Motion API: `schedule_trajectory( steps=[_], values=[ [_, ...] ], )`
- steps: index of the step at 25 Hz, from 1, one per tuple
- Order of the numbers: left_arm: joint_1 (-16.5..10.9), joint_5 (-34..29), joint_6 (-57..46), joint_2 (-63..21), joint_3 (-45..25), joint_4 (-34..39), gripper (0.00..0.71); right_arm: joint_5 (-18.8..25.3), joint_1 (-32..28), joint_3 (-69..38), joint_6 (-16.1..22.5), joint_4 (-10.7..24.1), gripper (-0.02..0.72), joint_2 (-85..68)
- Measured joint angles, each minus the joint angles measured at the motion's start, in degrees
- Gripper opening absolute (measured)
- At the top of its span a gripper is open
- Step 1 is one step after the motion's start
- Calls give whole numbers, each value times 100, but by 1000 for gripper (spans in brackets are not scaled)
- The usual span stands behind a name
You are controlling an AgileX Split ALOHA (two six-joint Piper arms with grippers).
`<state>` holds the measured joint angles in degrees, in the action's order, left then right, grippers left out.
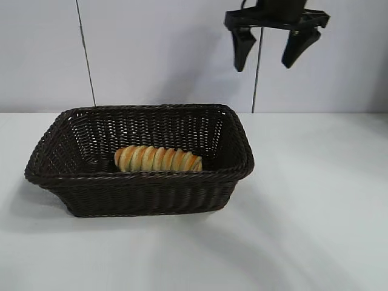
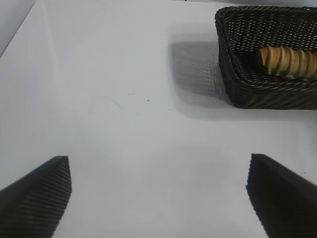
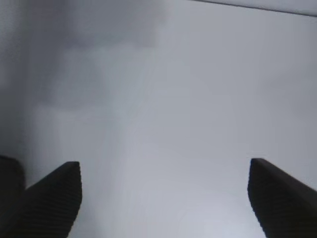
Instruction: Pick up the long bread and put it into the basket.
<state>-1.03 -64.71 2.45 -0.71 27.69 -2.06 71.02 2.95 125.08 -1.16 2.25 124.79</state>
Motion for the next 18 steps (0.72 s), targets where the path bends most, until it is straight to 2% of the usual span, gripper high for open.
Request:
schedule_trajectory(
  steps=[4,9,18],
  values=[
    [0,0,0,0,0,0,694,0,-292,0,6,13,654,-187],
    [0,0,0,0,0,0,694,6,-376,-176,0,13,654,-651],
    [0,0,0,0,0,0,694,77,-376,-870,9,20,654,-2615]
  ],
)
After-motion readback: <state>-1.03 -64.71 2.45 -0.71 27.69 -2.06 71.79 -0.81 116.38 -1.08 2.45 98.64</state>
